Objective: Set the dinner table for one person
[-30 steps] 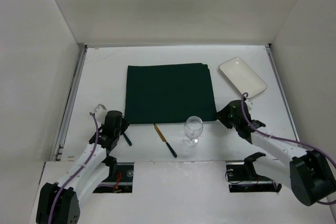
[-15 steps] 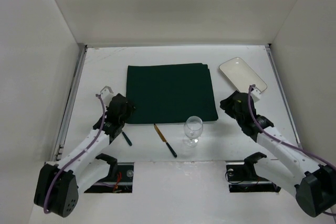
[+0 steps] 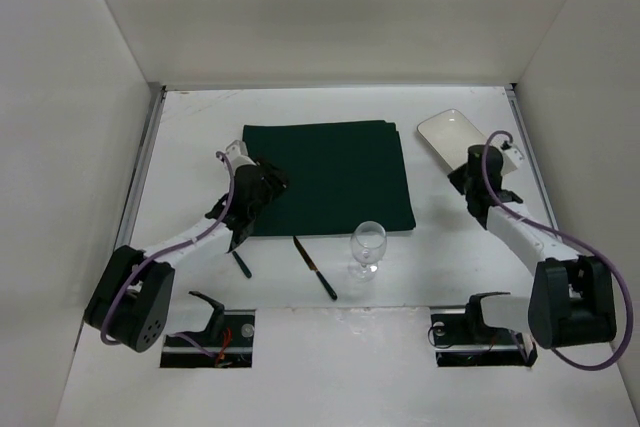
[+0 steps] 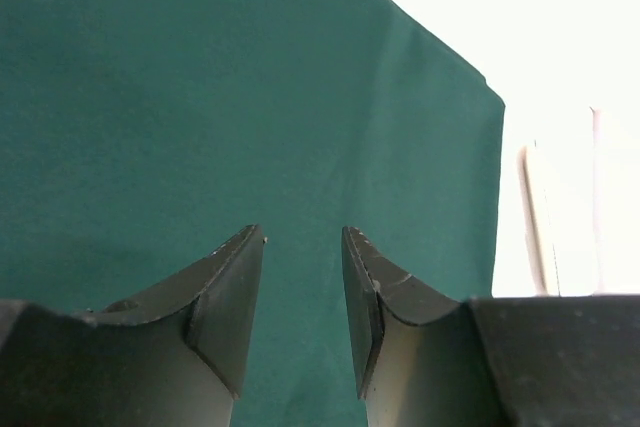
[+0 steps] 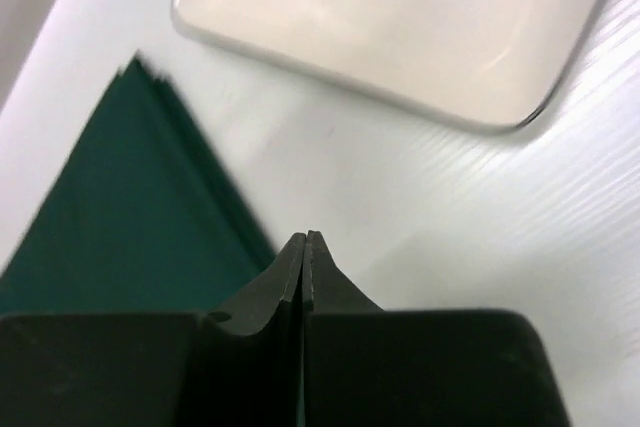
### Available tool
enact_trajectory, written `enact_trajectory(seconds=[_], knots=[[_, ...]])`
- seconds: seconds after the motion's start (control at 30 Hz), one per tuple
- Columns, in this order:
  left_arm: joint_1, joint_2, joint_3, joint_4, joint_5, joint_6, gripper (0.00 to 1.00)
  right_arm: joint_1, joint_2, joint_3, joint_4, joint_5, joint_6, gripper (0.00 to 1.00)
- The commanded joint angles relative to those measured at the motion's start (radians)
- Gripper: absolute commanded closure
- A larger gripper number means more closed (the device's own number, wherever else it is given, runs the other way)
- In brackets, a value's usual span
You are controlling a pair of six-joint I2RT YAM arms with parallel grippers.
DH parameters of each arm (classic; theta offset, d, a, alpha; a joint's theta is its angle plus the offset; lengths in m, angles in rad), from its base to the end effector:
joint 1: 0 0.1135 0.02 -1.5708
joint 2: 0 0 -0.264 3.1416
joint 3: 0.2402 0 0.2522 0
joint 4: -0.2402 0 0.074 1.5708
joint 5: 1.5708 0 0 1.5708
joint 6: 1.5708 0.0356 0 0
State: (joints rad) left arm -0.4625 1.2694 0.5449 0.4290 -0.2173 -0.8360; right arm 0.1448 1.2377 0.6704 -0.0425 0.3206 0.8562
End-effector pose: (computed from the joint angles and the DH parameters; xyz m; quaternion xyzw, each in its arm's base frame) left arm 0.2441 -0.1131 0.2165 -0.2117 0.7729 -0.2884 0.5241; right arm 0.2598 0.0265 0.2202 0.3740 0.7949 0.0948 0.4682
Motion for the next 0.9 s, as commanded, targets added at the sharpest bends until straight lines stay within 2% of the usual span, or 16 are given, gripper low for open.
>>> enact_trajectory(seconds=[0.0,0.1,0.13,0.23,0.5,0.87], knots=[[-0.006,-0.025,-0.040,0.140,0.027,0.000,0.65,-0.119,0.005,0.008,0.121,-0.034,-0.003,0.88],[0.005,-0.053,-0.077,0.177,0.009,0.032,0.65,-0.207,0.006,-0.012,0.119,0.015,-0.008,0.64],[0.008,-0.057,-0.085,0.186,0.004,0.037,0.65,-0.234,0.014,-0.018,0.116,0.023,0.001,0.58],[0.012,-0.050,-0.095,0.206,-0.004,0.037,0.64,-0.310,0.045,-0.035,0.125,-0.003,0.012,0.52],[0.014,-0.025,-0.103,0.225,0.006,0.015,0.62,-0.392,0.190,0.011,0.148,-0.109,0.012,0.50],[0.022,0.004,-0.105,0.241,0.013,0.003,0.61,-0.411,0.354,0.034,0.263,-0.212,0.072,0.55]])
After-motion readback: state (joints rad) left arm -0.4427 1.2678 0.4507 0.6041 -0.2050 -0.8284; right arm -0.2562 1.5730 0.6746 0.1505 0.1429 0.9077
